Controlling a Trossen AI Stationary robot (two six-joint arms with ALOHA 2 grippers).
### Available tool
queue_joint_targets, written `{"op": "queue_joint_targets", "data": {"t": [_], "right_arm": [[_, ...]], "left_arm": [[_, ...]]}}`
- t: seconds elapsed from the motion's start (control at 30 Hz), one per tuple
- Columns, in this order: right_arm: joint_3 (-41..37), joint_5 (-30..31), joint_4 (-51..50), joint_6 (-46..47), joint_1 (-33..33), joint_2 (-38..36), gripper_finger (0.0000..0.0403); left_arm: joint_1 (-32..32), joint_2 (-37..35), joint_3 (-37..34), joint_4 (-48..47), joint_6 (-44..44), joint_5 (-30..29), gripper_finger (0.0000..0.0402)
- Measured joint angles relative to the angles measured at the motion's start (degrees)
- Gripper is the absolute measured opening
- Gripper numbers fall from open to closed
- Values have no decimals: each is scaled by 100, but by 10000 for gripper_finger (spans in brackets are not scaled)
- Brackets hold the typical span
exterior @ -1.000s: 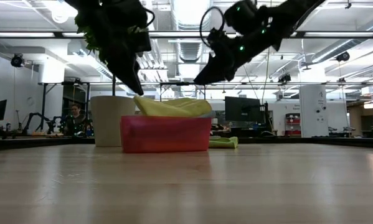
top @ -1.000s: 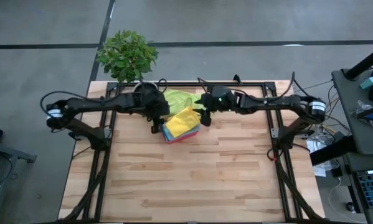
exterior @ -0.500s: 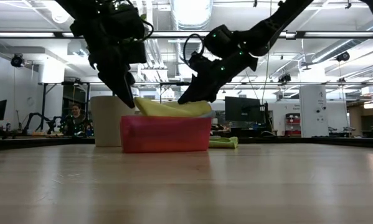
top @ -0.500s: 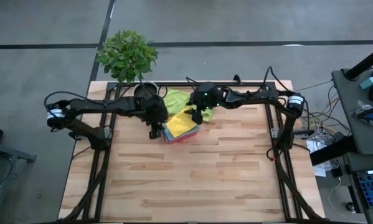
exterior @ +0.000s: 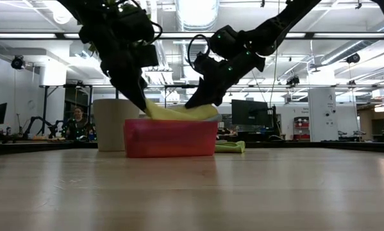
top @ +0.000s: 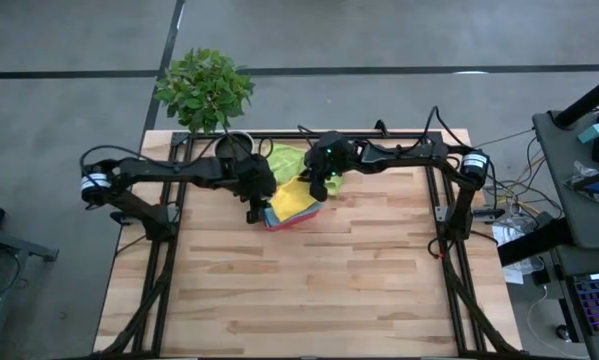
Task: Fold microfiber towels
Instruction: Put the folded yellow microfiber cloth into the pink bin
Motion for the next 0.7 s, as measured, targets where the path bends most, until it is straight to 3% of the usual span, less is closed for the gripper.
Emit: {"op": "queue_joint_targets", "data": {"t": [0.1,0.33,0.47,0.57,0.7], "right_arm": [[-17,-3,-49,-51,0,-28,15],[-24,5,-148,-152,0,-242,10],[-28,272,-151,-158,2,-343,9],[-41,711,-160,-160,2,-348,9],[-79,803,-174,-169,14,-334,9]], "left_arm": [[-3,27,0,2,144,-129,124],[19,5,1,7,364,-846,11],[72,30,2,16,371,-1231,11],[94,140,1,23,371,-1273,12],[94,346,1,88,336,-1293,13]]}}
